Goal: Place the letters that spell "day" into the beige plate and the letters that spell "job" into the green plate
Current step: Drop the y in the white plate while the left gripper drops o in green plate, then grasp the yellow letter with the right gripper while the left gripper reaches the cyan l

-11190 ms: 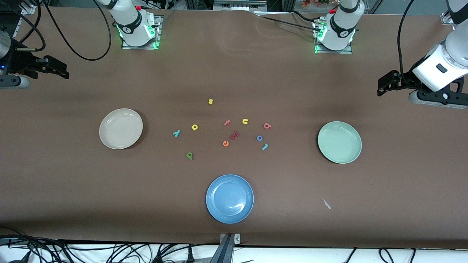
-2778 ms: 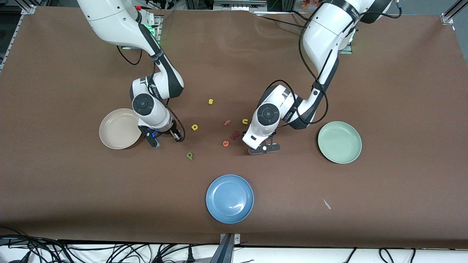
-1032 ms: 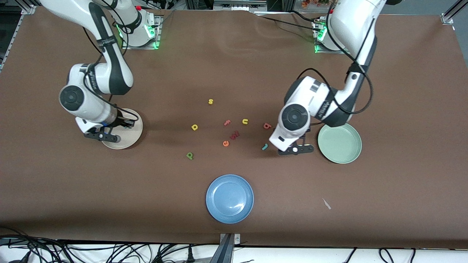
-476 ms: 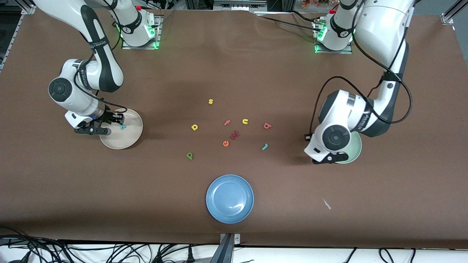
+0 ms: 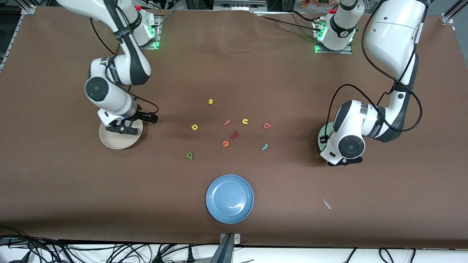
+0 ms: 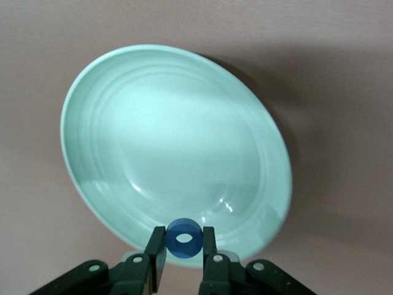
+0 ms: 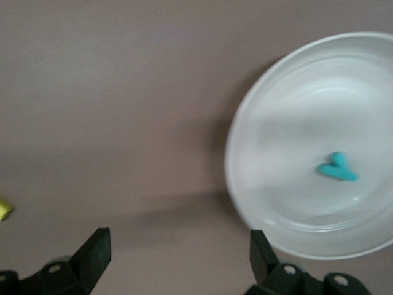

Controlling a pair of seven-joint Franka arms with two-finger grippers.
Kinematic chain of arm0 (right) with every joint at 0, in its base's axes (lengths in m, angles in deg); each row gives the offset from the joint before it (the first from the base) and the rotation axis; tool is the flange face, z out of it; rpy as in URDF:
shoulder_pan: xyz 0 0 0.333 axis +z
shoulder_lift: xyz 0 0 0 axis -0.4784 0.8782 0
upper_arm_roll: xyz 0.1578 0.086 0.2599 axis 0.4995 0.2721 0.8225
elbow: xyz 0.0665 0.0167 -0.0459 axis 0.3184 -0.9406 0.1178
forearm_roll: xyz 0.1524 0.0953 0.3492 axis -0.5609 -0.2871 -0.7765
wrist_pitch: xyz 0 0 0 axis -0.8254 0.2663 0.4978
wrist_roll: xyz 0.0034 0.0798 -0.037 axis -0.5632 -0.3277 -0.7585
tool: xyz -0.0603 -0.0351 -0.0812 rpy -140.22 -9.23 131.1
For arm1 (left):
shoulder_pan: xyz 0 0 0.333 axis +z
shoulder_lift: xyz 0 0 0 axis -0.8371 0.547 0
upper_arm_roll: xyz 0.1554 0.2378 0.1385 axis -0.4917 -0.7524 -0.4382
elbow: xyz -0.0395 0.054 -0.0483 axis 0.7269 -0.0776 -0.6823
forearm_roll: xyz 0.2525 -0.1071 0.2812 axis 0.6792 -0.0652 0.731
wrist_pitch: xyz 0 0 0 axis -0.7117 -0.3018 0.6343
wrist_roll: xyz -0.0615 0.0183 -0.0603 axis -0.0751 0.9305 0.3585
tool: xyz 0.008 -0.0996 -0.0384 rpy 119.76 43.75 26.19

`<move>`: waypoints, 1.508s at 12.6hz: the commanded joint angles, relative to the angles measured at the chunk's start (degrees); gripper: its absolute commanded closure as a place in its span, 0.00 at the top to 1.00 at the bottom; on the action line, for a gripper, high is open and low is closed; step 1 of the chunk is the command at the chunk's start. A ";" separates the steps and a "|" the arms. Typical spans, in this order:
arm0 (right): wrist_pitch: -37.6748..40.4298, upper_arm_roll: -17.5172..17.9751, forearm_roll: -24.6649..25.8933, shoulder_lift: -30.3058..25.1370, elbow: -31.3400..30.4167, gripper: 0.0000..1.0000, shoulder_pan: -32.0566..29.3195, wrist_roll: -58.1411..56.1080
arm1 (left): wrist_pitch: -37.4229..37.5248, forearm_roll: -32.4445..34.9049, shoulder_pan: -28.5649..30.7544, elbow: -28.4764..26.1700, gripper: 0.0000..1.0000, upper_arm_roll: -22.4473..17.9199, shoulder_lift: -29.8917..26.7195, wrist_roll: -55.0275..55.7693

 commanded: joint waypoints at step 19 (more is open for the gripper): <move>-3.51 8.54 -2.86 19.54 19.52 1.00 7.02 47.48 | -0.48 -5.57 -1.28 9.09 1.00 13.03 -0.84 -4.69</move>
